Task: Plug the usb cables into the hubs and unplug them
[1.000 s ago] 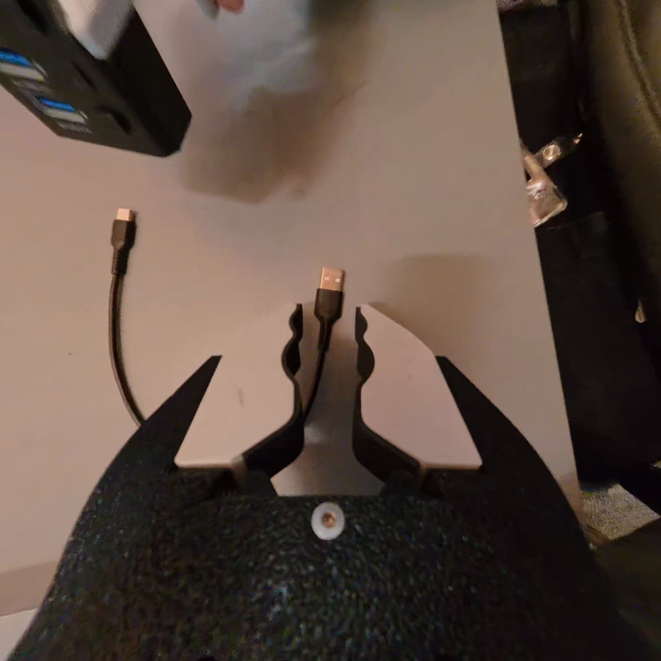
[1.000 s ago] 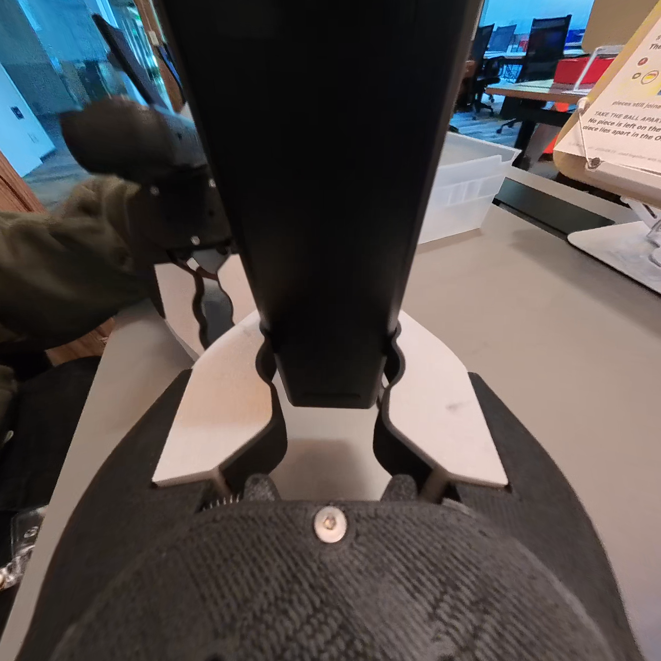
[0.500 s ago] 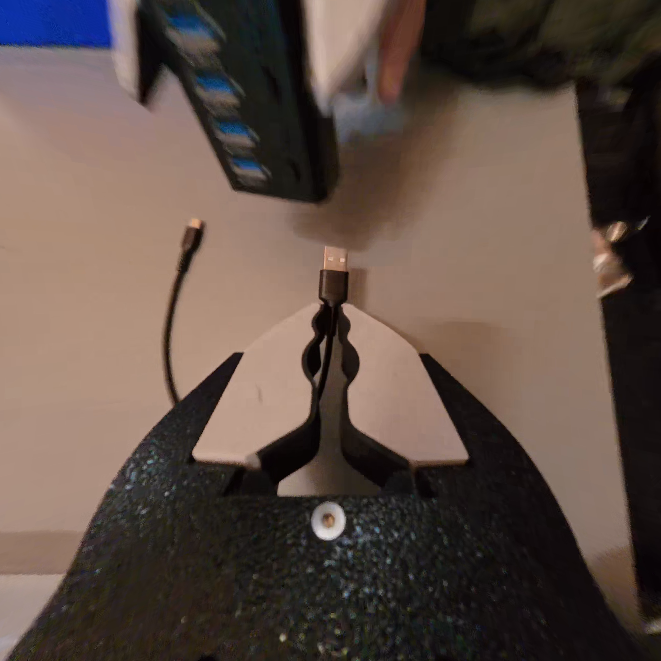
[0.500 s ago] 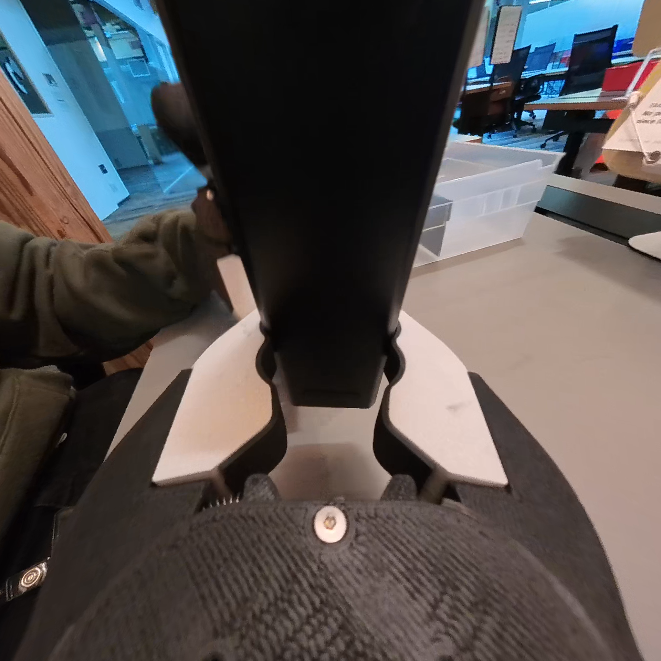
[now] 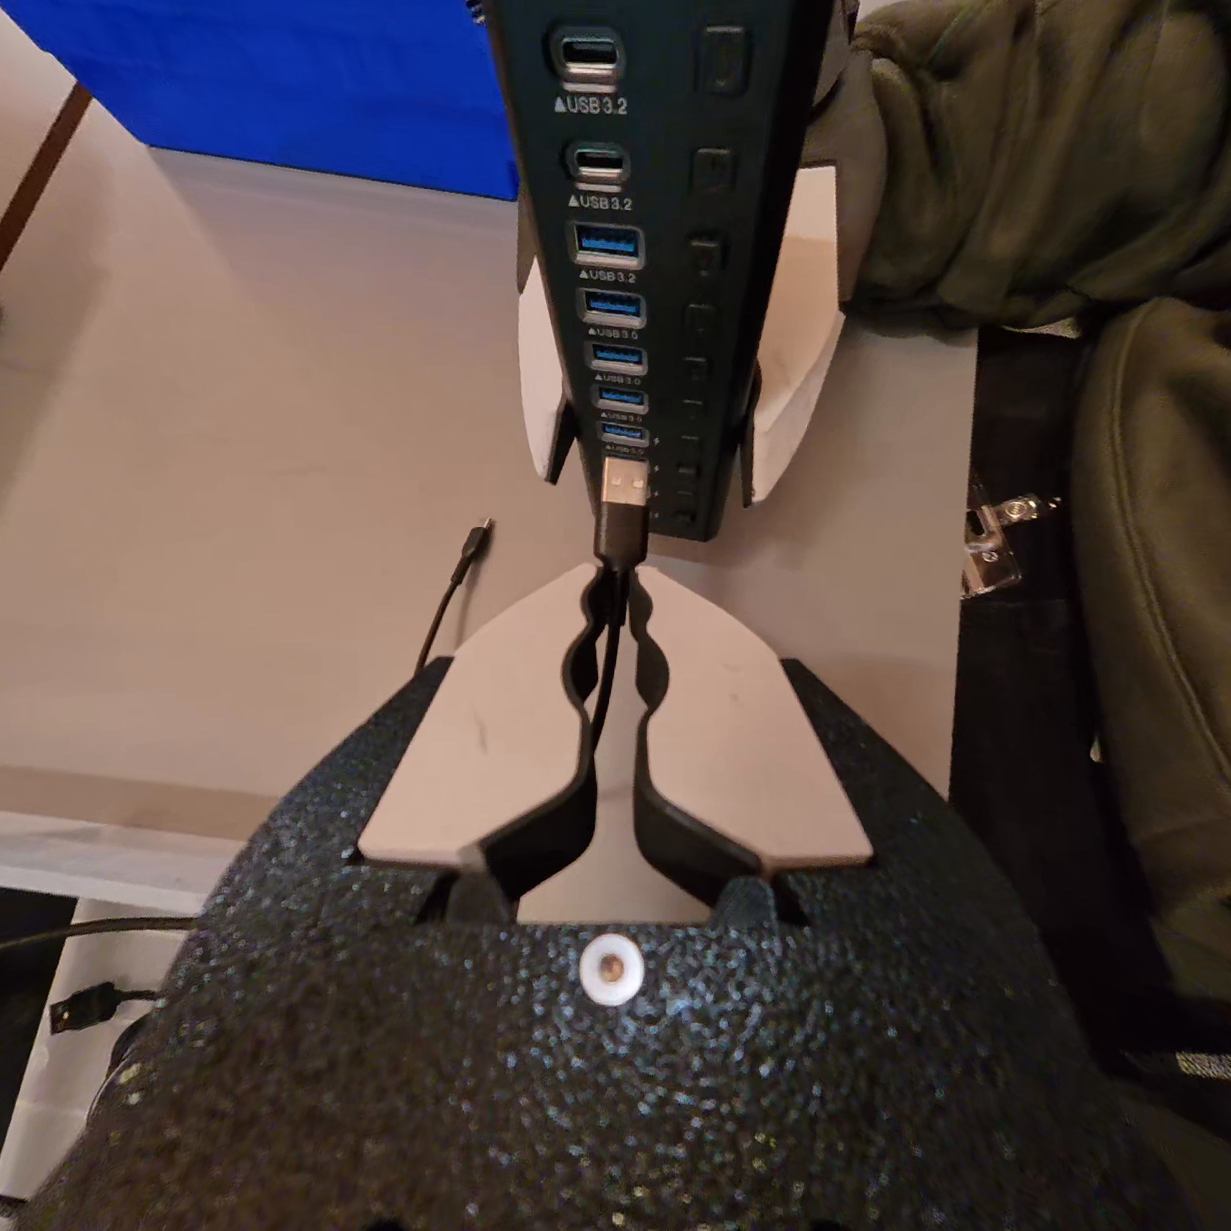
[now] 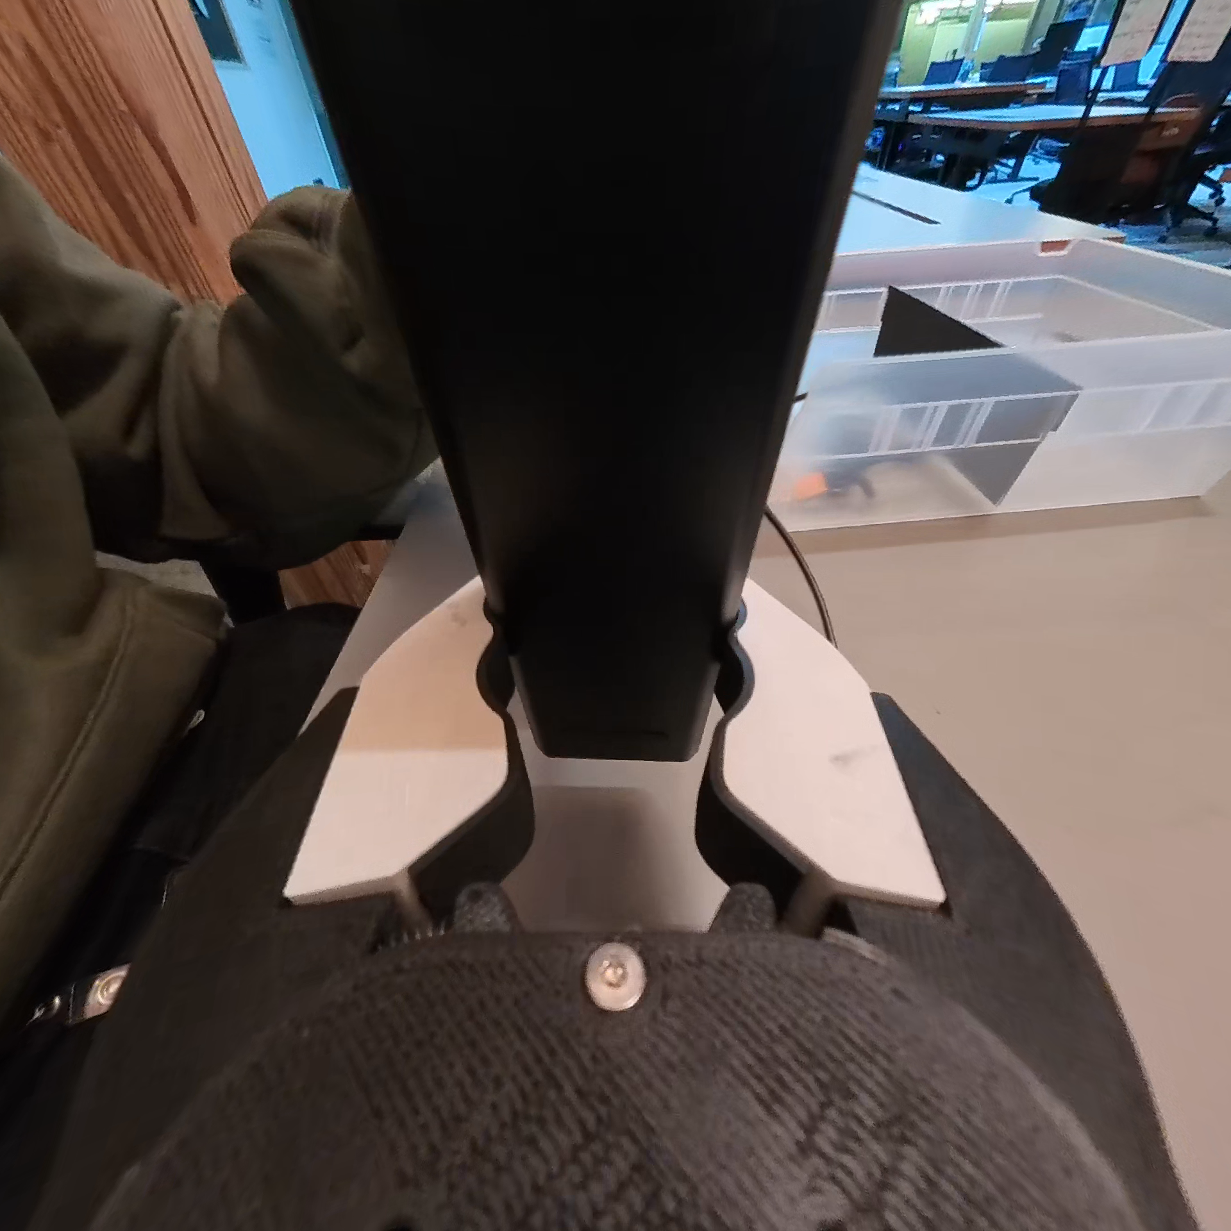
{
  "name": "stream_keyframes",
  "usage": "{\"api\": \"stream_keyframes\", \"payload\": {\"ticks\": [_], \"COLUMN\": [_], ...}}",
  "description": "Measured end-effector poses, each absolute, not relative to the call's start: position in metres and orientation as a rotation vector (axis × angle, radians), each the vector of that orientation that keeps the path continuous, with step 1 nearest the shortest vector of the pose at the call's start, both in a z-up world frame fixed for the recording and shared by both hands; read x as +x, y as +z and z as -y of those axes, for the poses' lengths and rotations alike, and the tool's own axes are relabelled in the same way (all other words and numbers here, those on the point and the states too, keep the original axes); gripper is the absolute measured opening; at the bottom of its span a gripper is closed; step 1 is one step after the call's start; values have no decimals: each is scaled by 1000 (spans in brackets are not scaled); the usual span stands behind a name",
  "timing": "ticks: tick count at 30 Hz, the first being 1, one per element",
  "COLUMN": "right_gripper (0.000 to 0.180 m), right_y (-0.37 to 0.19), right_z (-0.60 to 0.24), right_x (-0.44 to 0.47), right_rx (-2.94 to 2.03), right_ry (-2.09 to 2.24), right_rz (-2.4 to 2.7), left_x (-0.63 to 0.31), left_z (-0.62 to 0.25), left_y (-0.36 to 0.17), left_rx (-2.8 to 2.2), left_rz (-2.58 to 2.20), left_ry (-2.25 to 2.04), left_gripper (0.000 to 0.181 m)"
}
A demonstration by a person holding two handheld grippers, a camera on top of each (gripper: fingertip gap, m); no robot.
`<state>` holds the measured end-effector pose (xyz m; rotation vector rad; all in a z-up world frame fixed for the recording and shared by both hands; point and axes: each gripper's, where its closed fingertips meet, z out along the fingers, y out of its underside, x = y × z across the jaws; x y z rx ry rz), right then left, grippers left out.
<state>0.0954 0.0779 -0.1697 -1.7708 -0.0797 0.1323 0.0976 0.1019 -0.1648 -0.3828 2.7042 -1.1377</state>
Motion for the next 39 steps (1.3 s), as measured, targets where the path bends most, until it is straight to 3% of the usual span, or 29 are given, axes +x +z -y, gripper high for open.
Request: {"api": "stream_keyframes", "payload": {"ticks": [1,22,32,39], "right_gripper": [61,61,61,61], "right_y": [-171,-191,-164,-166], "right_z": [-78,-83,-72,-67], "right_x": [93,75,86,92], "right_rx": [-1784,-1993,-1838,-1844], "right_ry": [130,56,107,90], "right_rz": [96,251,164,141], "left_x": [96,81,95,102], "left_z": [-102,-98,-77,-70], "left_y": [-165,-175,-133,-134], "left_rx": [-377,-330,-251,-241], "left_rz": [-2717,-2833,-2518,-2472], "left_ry": [-1133,-1045,-1688,-1622], "left_gripper": [5,4,6,6]}}
